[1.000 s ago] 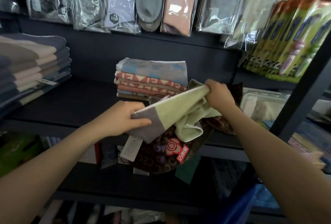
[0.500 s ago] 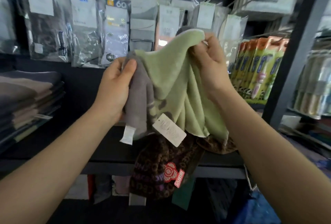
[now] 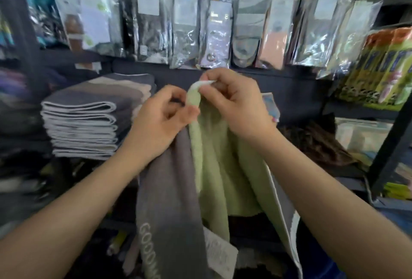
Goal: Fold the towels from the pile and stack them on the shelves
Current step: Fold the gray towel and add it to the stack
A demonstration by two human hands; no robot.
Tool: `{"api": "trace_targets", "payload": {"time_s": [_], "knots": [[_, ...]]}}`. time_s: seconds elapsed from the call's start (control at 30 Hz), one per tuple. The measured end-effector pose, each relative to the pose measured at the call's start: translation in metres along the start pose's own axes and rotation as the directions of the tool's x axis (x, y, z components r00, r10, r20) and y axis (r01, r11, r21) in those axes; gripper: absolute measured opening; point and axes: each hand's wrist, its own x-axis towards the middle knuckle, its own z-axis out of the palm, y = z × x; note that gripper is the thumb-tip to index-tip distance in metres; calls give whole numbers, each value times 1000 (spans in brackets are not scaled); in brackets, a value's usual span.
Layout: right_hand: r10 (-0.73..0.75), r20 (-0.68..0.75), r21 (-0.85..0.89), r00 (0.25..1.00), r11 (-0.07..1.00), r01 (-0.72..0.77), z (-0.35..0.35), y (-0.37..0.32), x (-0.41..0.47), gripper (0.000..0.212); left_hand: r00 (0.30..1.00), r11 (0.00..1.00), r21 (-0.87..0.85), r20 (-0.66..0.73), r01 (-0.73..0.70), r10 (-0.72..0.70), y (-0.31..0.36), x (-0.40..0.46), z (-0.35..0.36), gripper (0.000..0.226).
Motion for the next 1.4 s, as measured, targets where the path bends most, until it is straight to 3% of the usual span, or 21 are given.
{"api": "trace_targets", "payload": {"time_s": [0.1, 0.17, 0.23, 0.37, 0.47, 0.57, 0.63, 0.73, 0.83, 0.9, 0.97, 1.0, 1.03, 1.1, 1.17, 1.33, 1.4], "knots": [[63, 56, -21, 996, 998, -62, 37, 0, -23, 5, 987, 975, 180, 68, 131, -146, -19, -30, -30, 47], [126, 96, -62, 987, 991, -121, 56, 3, -37, 4, 988, 925, 374, 100, 69, -115, -27, -47, -47, 41], [204, 162, -98, 966, 977, -190, 71, 4, -49, 4, 990, 902, 430, 118, 20, -78, -30, -60, -59, 40], [276, 305, -244, 911, 948, -205, 99, 10, -74, 16, 995, 955, 289, 52, 68, -87, -35, -77, -75, 27], [360, 411, -179, 837, 933, -313, 123, 20, -99, 16, 989, 968, 218, 49, 123, -137, -37, -88, -84, 17], [449, 458, -223, 767, 894, -390, 144, 27, -122, 15, 985, 968, 211, 77, 135, -154, -36, -94, -92, 13], [509, 501, -292, 700, 861, -417, 155, 32, -135, 13, 991, 981, 141, -8, 132, -132, -33, -99, -96, 12], [615, 470, -368, 633, 788, -494, 162, 43, -150, 29, 954, 991, 37, -275, 131, -116, -34, -110, -99, 21], [665, 371, -271, 649, 746, -609, 157, 47, -156, 20, 885, 956, -16, -375, 293, -278, -53, -120, -101, 16], [631, 339, -238, 698, 775, -585, 151, 45, -154, 20, 840, 840, 164, -284, 518, -463, -75, -124, -105, 8], [554, 345, -232, 758, 832, -503, 145, 41, -148, 18, 749, 637, 426, -173, 642, -640, -90, -130, -104, 47], [512, 356, -236, 781, 859, -455, 143, 39, -145, 18, 723, 598, 496, -95, 630, -684, -92, -132, -99, 60], [470, 371, -237, 801, 882, -408, 141, 37, -142, 18, 730, 626, 519, 5, 582, -683, -90, -134, -91, 64], [387, 382, -235, 839, 919, -317, 140, 33, -140, 14, 776, 759, 488, 228, 431, -587, -85, -137, -72, 48], [318, 347, -207, 882, 943, -259, 138, 33, -141, 10, 797, 824, 493, 360, 279, -485, -87, -137, -56, 23], [286, 281, -47, 916, 958, -285, 114, 41, -139, 7, 863, 827, 533, 319, 178, -391, -93, -127, -33, 23], [281, 235, -43, 930, 959, -279, 103, 50, -142, 9, 901, 857, 474, 251, 203, -353, -92, -122, -24, 24]]}}
